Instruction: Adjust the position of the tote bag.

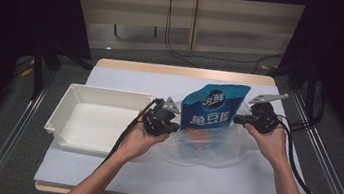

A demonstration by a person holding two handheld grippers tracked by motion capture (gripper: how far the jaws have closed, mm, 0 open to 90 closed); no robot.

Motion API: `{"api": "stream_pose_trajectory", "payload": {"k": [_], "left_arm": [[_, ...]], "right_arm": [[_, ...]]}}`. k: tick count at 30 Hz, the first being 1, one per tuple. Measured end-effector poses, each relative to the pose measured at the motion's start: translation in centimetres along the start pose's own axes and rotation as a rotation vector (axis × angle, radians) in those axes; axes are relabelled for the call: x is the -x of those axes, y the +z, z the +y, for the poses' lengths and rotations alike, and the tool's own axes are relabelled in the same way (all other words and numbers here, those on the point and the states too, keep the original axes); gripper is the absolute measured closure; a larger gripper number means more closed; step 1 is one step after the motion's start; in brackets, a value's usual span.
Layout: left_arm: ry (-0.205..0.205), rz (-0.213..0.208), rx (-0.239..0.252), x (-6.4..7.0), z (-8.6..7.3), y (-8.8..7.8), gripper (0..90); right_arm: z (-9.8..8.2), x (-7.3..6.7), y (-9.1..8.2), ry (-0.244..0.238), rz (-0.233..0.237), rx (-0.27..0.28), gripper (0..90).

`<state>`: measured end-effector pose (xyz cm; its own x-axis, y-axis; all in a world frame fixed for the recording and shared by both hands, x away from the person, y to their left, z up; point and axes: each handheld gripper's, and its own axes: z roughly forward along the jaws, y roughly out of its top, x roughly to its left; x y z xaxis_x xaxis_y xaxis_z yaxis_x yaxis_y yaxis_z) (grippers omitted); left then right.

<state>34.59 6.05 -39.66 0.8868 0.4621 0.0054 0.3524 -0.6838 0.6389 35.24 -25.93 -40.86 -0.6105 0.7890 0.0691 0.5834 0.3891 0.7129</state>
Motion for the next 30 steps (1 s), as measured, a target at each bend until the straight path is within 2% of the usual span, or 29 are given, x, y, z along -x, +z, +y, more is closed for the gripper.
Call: {"api": "stream_pose_trajectory", "payload": {"k": [2, 5, 7, 9, 10, 11, 12, 13, 14, 15, 17, 18, 19, 20, 22, 25, 27, 28, 30], "left_arm": [[-0.009, -0.004, -0.013, -0.1, -0.3, 0.2, 90.0], [-0.004, -0.002, -0.034, -0.1, -0.7, 0.6, 90.0], [-0.005, -0.011, -0.052, 0.0, -0.9, 0.9, 90.0], [0.015, 0.0, -0.088, 0.1, -0.9, 1.3, 90.0], [0.005, -0.002, -0.083, 0.4, -1.0, 1.8, 90.0], [0.028, -0.003, -0.109, 0.4, -1.1, 2.0, 90.0], [0.024, 0.006, -0.108, 0.6, -1.2, 2.2, 90.0], [0.038, 0.028, -0.134, 0.6, -1.1, 2.4, 90.0], [0.02, 0.023, -0.125, 0.7, -1.1, 2.4, 90.0], [0.004, 0.025, -0.124, 0.7, -1.1, 2.4, 90.0], [0.004, 0.048, -0.152, 0.4, -1.1, 2.4, 90.0], [0.004, 0.058, -0.169, 0.2, -1.1, 2.5, 90.0], [-0.016, 0.071, -0.174, -0.1, -1.2, 2.5, 90.0], [-0.049, 0.071, -0.186, -0.5, -1.2, 2.4, 90.0], [-0.052, 0.075, -0.215, -1.4, -1.1, 2.4, 90.0], [-0.076, 0.056, -0.219, -2.2, -0.7, 2.5, 90.0], [-0.041, 0.12, -0.264, -2.4, -0.3, 2.5, 90.0], [-0.038, 0.123, -0.277, -2.6, -0.2, 2.6, 90.0], [-0.058, 0.156, -0.317, -3.3, -0.1, 2.5, 90.0]], "right_arm": [[-0.4, -0.3, 0.6, -0.025, -0.019, -0.034, 90.0], [-1.1, -0.4, 1.3, -0.061, -0.016, -0.092, 90.0], [-1.8, -0.4, 1.8, -0.067, -0.012, -0.129, 90.0], [-2.3, -0.5, 2.3, -0.095, -0.033, -0.171, 90.0], [-2.6, -0.5, 2.5, -0.101, -0.023, -0.182, 90.0], [-2.9, -0.5, 2.8, -0.102, -0.031, -0.207, 90.0], [-3.2, -0.4, 3.1, -0.11, -0.036, -0.222, 90.0], [-3.4, -0.3, 3.2, -0.111, -0.04, -0.235, 90.0], [-3.6, -0.2, 3.4, -0.118, -0.041, -0.246, 90.0], [-3.8, 0.0, 3.5, -0.118, -0.036, -0.251, 90.0], [-4.0, 0.1, 3.5, -0.111, -0.046, -0.266, 90.0], [-4.1, 0.3, 3.5, -0.128, -0.055, -0.269, 90.0], [-4.2, 0.4, 3.5, -0.13, -0.061, -0.272, 90.0], [-4.2, 0.6, 3.3, -0.126, -0.064, -0.275, 90.0], [-4.4, 1.0, 3.1, -0.117, -0.067, -0.275, 90.0], [-4.7, 1.6, 2.9, -0.091, -0.055, -0.256, 90.0], [-4.7, 1.8, 2.8, -0.081, -0.053, -0.25, 90.0], [-4.7, 1.8, 2.8, -0.095, -0.059, -0.257, 90.0], [-4.7, 1.8, 2.9, -0.099, -0.058, -0.265, 90.0]]}}
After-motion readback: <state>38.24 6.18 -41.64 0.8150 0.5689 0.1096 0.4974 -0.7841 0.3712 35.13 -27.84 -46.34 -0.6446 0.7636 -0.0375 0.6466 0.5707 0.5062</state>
